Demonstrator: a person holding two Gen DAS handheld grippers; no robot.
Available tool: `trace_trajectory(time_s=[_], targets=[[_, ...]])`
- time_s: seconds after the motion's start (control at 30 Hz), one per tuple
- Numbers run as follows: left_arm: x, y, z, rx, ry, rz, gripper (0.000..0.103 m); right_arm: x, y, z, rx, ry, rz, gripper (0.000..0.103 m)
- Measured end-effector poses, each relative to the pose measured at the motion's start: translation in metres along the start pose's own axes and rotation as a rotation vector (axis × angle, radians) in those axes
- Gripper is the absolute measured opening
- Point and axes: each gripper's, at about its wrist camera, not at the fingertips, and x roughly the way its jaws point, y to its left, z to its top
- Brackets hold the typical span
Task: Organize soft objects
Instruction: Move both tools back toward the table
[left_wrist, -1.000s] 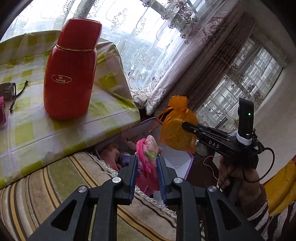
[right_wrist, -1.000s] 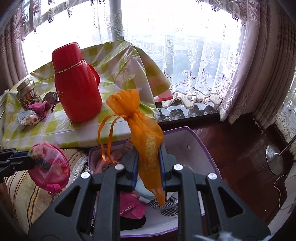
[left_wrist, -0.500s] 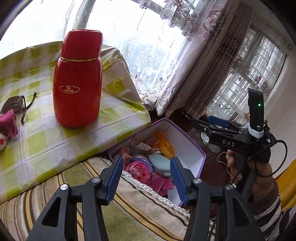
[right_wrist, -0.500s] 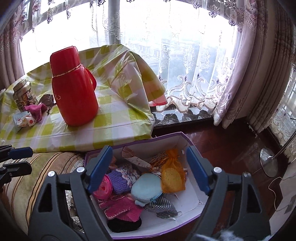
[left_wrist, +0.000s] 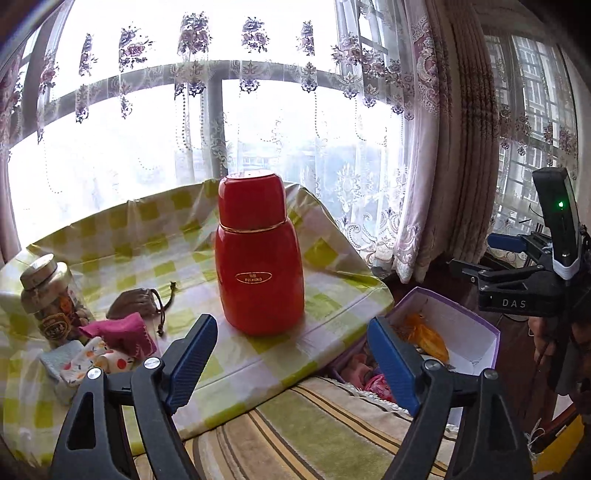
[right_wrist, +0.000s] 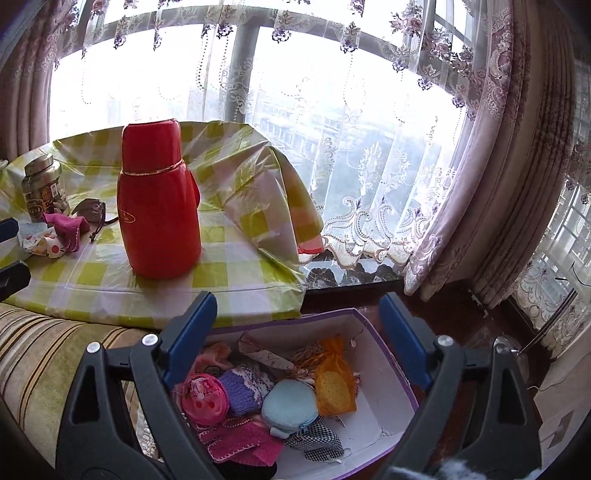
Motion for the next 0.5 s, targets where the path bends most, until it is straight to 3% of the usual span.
trace_trajectory(time_s=[0.13,0.23,0.5], targets=[[-0.008,0.013,-0.001,0.023,-0.022,0.046,0.085,-0.004,0.013,0.002,0.01,-0.031,0.136,0.094],[-0.013,0.032,-0.004,-0.015,-0.025,0.011,0.085,-0.003,0.027,0.002,0.014,-0.018,0.212,0.094],[-0.006,0.09,-0.024,-0.18,0.089,0.06,0.085,-0.004,0.075,-0.001,-0.082,0.014,0.305,0.094]])
